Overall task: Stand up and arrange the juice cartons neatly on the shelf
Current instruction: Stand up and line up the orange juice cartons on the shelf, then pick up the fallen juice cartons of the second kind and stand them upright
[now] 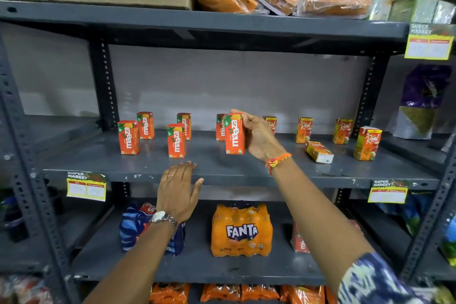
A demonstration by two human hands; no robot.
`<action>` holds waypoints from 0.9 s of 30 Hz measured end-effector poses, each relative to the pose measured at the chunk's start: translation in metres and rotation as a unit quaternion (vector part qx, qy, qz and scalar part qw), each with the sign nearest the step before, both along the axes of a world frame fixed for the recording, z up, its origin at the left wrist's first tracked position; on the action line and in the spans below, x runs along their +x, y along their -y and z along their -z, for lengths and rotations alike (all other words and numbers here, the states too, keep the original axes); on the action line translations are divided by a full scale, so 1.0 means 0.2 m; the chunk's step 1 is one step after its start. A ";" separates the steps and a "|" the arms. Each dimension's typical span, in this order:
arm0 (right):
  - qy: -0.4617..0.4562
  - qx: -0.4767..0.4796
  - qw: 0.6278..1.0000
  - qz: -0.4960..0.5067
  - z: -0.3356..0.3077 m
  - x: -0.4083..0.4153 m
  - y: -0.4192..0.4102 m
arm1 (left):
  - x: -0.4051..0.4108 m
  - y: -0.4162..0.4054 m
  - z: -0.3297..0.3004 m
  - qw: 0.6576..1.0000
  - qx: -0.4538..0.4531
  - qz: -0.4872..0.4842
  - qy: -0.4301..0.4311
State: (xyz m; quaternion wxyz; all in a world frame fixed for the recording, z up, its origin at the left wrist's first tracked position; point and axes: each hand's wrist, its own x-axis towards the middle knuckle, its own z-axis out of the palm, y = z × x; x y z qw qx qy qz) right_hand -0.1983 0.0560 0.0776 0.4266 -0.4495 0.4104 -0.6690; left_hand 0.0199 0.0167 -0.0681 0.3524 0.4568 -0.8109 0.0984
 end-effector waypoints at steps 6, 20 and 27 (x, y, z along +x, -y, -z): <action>0.019 0.067 0.998 0.011 0.12 0.06 0.22 | 0.01 0.02 0.01 1.000 -0.008 -0.001 0.023; 0.043 0.050 0.998 0.009 0.18 0.03 0.34 | -0.01 0.04 0.05 1.000 -0.028 -0.008 -0.009; -0.032 -0.009 0.969 0.245 0.09 -0.28 0.15 | -0.02 0.04 0.05 0.999 -0.041 -0.003 -0.015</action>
